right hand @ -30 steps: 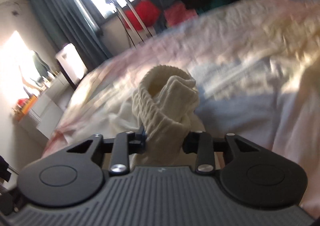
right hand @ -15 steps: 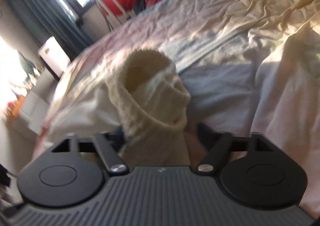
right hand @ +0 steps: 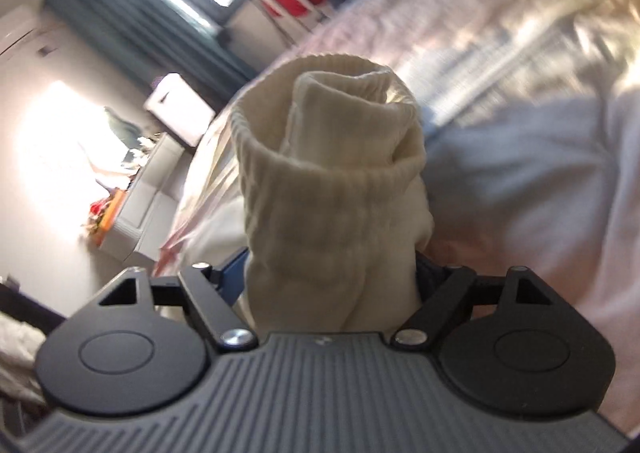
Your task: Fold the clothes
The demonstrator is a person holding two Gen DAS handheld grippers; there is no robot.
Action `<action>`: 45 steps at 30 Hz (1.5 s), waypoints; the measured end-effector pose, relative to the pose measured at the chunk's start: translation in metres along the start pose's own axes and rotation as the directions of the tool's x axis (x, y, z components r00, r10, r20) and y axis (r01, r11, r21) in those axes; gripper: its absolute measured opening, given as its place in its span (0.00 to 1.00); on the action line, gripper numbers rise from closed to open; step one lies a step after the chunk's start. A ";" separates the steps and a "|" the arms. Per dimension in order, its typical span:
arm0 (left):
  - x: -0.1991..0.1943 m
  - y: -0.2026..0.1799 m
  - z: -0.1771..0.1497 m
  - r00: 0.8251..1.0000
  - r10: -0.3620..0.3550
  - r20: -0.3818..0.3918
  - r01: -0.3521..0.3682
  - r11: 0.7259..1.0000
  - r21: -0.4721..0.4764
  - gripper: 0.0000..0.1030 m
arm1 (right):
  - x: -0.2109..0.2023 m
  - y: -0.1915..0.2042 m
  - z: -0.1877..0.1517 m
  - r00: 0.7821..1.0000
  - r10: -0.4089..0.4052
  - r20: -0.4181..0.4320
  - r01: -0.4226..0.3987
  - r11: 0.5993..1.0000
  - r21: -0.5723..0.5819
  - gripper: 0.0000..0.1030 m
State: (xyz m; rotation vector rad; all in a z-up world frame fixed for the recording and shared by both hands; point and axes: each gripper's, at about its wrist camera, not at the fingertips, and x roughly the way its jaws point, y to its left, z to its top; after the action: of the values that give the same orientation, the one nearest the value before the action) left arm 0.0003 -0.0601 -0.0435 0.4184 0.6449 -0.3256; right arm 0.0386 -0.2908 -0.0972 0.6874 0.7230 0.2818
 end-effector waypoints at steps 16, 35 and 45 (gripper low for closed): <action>-0.028 0.139 -0.014 0.988 -0.115 0.108 0.157 0.677 -0.719 0.84 | -0.001 0.049 -0.019 0.967 -0.249 0.046 0.252 0.927 -0.279 0.39; 0.036 0.144 -0.058 0.938 -0.338 0.073 0.209 0.388 -0.898 0.77 | 0.006 0.047 -0.014 0.969 -0.242 0.053 0.247 0.925 -0.288 0.39; 0.019 0.142 -0.048 0.947 -0.302 0.113 0.240 0.426 -0.873 0.54 | 0.005 0.045 -0.013 0.971 -0.234 0.058 0.241 0.930 -0.279 0.39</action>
State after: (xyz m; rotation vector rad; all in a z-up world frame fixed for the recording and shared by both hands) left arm 0.0492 0.0824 -0.0515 -0.7218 0.8570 -0.2404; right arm 0.0333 -0.2485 -0.0773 0.3249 0.7182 0.1499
